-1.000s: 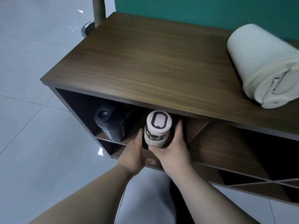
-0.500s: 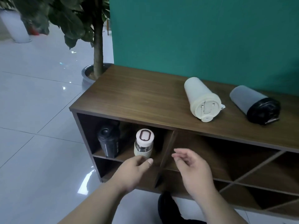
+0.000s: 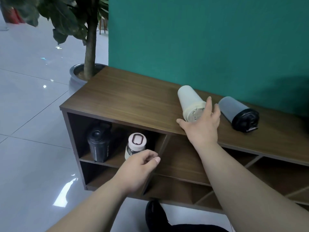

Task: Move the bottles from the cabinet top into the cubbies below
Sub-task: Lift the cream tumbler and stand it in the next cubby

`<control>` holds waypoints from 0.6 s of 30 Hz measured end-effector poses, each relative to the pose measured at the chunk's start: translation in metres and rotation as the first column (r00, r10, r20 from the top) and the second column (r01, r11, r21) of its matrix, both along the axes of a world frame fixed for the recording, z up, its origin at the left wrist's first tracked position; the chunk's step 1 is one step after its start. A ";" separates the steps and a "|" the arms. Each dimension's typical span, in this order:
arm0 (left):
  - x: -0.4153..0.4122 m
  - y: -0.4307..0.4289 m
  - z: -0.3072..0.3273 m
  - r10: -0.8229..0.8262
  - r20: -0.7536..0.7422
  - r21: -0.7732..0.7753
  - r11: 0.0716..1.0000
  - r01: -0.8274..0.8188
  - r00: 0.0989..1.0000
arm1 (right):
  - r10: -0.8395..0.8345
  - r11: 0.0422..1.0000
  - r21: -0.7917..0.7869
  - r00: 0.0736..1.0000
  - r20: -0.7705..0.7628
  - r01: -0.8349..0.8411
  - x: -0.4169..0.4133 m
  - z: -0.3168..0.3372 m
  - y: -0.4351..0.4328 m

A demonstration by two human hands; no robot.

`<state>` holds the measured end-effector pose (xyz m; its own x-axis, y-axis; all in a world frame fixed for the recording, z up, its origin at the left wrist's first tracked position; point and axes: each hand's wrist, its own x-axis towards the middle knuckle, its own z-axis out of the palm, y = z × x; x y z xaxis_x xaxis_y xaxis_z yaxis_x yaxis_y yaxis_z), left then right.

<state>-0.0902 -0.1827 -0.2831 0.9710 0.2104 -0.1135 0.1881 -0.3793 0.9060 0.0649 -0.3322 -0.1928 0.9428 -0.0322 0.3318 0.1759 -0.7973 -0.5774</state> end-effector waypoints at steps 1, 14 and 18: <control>0.001 0.001 -0.001 -0.005 0.005 0.009 1.000 0.005 1.000 | -0.010 1.000 -0.009 1.000 0.004 0.010 0.005 -0.002 0.002; -0.001 -0.005 -0.003 0.060 0.133 -0.170 0.985 -0.036 0.989 | 0.094 0.968 0.225 0.992 0.079 -0.110 -0.056 0.015 -0.018; -0.005 -0.014 -0.001 0.176 0.402 -0.167 0.979 -0.117 0.899 | 0.257 0.860 0.418 0.957 0.137 -0.291 -0.109 0.028 -0.047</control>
<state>-0.0948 -0.1970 -0.2837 0.8959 0.3652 0.2530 -0.1697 -0.2449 0.9546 -0.0436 -0.3789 -0.1648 0.9079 0.0689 0.4135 0.4064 -0.3868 -0.8278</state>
